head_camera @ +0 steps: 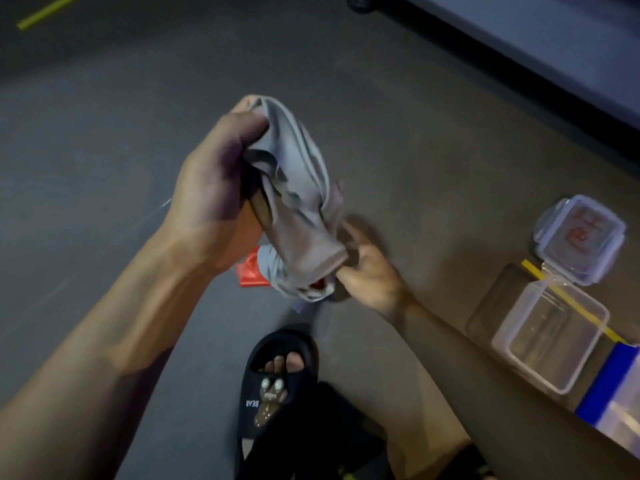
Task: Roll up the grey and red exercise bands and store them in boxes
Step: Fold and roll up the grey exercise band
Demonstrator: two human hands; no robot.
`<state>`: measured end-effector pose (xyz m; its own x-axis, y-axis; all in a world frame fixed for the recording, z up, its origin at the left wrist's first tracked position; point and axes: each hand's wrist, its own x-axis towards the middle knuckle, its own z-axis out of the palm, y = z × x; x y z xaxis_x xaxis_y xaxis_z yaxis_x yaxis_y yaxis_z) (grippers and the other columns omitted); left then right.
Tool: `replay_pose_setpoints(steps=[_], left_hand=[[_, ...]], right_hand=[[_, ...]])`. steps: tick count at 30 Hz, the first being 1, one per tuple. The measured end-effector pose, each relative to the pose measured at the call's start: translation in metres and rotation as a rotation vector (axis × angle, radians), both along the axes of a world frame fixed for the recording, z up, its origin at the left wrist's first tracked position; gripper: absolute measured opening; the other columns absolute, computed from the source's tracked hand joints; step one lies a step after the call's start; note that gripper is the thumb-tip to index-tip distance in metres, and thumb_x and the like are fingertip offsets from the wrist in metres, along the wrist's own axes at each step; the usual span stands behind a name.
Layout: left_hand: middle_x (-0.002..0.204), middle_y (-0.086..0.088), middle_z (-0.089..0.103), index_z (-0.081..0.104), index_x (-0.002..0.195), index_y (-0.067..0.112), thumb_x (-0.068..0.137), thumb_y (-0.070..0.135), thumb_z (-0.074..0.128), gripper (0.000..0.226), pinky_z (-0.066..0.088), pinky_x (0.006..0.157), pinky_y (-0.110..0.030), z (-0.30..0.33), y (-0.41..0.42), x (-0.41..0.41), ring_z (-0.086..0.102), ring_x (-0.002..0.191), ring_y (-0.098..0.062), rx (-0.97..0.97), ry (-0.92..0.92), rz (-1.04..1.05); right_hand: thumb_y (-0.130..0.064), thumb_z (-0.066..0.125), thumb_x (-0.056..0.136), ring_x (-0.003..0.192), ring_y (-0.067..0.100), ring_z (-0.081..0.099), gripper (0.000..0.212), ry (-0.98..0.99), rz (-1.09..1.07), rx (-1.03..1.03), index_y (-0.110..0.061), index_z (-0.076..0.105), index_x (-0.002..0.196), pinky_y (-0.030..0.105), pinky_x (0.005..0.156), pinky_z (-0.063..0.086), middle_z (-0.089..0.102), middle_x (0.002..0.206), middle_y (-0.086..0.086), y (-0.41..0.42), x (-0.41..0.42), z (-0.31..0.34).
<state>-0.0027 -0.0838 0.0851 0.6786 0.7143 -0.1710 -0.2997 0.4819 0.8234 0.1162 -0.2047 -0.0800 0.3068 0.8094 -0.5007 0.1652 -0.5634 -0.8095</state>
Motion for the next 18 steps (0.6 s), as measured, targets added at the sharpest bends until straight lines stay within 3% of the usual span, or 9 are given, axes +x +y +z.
replay_pose_setpoints(steps=[1,3,5,7,9,11,14,17,18], left_hand=[[0.085,-0.016,0.043,0.040,0.106,0.007,0.076,0.013,0.065,0.040,0.057,0.068,-0.034,-0.004,-0.002,-0.004,0.052,0.074,-0.025,-0.046,-0.006,-0.041],[0.086,-0.018,0.044,0.042,0.098,0.009,0.078,0.015,0.062,0.030,0.054,0.072,-0.035,-0.017,-0.005,-0.011,0.051,0.076,-0.029,-0.018,0.033,-0.106],[0.094,-0.020,0.046,0.046,0.099,0.008,0.085,0.015,0.049,0.016,0.045,0.079,-0.039,-0.035,-0.007,-0.014,0.048,0.083,-0.032,0.085,0.200,-0.130],[0.095,-0.019,0.052,0.052,0.104,0.011,0.082,0.017,0.046,0.024,0.040,0.072,-0.040,-0.055,-0.006,-0.021,0.053,0.081,-0.030,0.099,0.366,-0.147],[0.089,-0.015,0.060,0.056,0.100,0.010,0.080,0.019,0.042,0.026,0.043,0.071,-0.036,-0.078,-0.002,-0.033,0.059,0.078,-0.026,0.016,0.397,-0.156],[0.093,-0.012,0.071,0.063,0.088,0.004,0.089,0.021,0.038,0.030,0.050,0.075,-0.034,-0.101,0.000,-0.046,0.066,0.082,-0.021,0.078,0.522,-0.179],[0.089,-0.006,0.077,0.068,0.071,0.006,0.089,0.046,0.051,0.048,0.055,0.085,-0.043,-0.136,-0.004,-0.063,0.071,0.084,-0.014,0.381,0.895,-0.259],[0.080,0.007,0.070,0.065,0.100,0.026,0.079,0.048,0.069,0.031,0.056,0.076,-0.038,-0.155,-0.014,-0.070,0.066,0.069,-0.008,0.720,1.009,-0.339],[0.082,0.009,0.067,0.059,0.117,0.031,0.080,0.042,0.074,0.042,0.055,0.073,-0.036,-0.157,-0.018,-0.069,0.064,0.068,-0.007,0.776,0.984,-0.384]], right_hand=[[-0.002,0.066,0.092,0.117,0.018,0.063,0.071,0.071,-0.038,0.061,-0.021,0.036,0.153,0.037,0.103,0.050,0.064,0.132,-0.001,0.000,-0.001,-0.001],[0.021,0.052,0.091,0.093,0.003,0.068,0.052,0.274,-0.141,0.143,0.003,0.049,0.140,0.023,0.088,0.054,0.073,0.105,-0.010,0.001,-0.003,0.001],[0.008,0.048,0.101,0.090,0.007,0.068,0.027,0.481,-0.295,0.184,0.011,0.059,0.125,0.026,0.088,0.056,0.075,0.100,0.001,0.009,0.002,0.010],[-0.014,0.049,0.104,0.093,0.024,0.068,0.026,0.591,-0.495,0.196,0.003,0.069,0.106,0.045,0.097,0.054,0.074,0.100,0.017,0.015,0.008,0.023],[-0.023,0.045,0.104,0.064,0.020,0.064,0.033,0.753,-0.656,0.227,-0.008,0.062,0.081,0.038,0.074,0.056,0.065,0.067,0.007,0.019,0.018,0.039],[-0.025,0.036,0.102,0.040,0.012,0.042,0.035,0.837,-0.679,0.292,-0.011,0.050,0.074,0.024,0.048,0.040,0.042,0.047,-0.001,0.021,0.029,0.050],[-0.025,0.031,0.101,0.038,0.010,0.025,0.035,0.832,-0.644,0.309,-0.011,0.048,0.074,0.024,0.043,0.020,0.030,0.044,-0.002,0.016,0.043,0.052],[-0.028,0.032,0.102,0.043,0.012,0.030,0.036,0.833,-0.617,0.273,-0.008,0.054,0.081,0.025,0.045,0.024,0.036,0.047,0.001,0.005,0.044,0.051],[-0.029,0.032,0.102,0.043,0.012,0.031,0.037,0.862,-0.602,0.276,-0.007,0.056,0.084,0.024,0.045,0.026,0.037,0.048,0.003,0.002,0.044,0.051]])
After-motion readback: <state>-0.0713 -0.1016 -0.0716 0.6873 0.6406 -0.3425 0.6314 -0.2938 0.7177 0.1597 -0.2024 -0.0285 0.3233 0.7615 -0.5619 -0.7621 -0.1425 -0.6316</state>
